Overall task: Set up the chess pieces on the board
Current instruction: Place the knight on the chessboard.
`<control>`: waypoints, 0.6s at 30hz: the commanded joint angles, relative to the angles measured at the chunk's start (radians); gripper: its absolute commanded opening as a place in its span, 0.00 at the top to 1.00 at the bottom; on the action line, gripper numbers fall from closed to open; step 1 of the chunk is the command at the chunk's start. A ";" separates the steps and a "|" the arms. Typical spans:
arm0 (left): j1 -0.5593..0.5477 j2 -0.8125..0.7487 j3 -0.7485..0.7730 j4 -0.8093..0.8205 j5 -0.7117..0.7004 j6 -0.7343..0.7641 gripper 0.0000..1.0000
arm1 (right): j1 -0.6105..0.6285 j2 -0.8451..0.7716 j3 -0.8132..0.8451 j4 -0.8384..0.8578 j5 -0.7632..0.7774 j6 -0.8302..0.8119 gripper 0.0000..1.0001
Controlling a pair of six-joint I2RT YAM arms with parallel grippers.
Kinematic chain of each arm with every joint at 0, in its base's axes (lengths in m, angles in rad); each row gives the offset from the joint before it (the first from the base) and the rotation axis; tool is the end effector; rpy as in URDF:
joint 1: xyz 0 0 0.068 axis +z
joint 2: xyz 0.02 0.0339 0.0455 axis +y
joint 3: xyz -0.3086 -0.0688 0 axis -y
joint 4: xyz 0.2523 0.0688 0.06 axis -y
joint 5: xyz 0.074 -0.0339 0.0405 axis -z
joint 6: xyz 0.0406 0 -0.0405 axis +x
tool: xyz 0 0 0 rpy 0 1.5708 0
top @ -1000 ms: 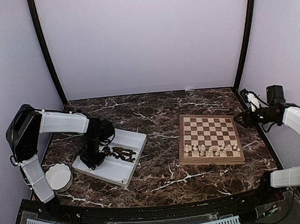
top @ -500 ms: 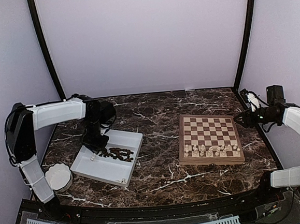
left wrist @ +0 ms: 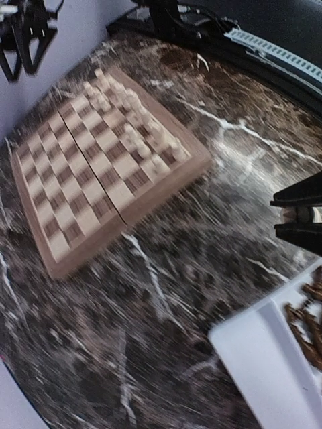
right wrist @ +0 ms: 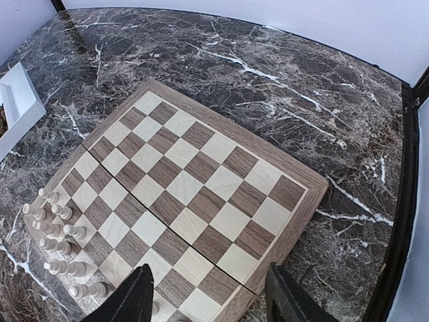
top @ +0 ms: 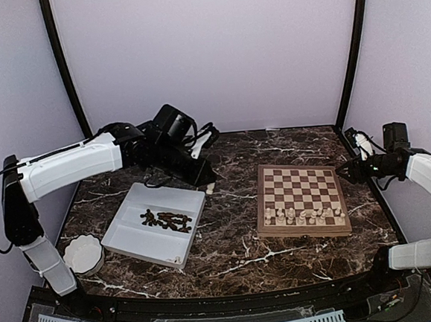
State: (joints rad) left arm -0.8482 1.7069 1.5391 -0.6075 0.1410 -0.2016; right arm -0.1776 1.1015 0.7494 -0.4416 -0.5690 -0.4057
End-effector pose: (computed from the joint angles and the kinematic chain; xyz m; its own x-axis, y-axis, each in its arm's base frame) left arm 0.2617 -0.3055 0.3563 -0.6155 0.3983 -0.6800 0.7000 0.6729 -0.2394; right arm 0.2143 -0.0162 0.2809 -0.5568 -0.2379 -0.7959 -0.4819 0.8729 0.0762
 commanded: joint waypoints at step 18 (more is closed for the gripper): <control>-0.105 0.509 0.133 1.064 0.333 0.057 0.97 | 0.050 0.008 0.087 -0.147 -0.164 -0.086 0.44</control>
State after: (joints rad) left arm -0.9474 2.1902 1.6417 0.2771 0.4381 -0.1699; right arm -0.1467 1.1042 0.8181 -0.5610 -0.6994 -0.4835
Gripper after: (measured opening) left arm 0.079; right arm 0.565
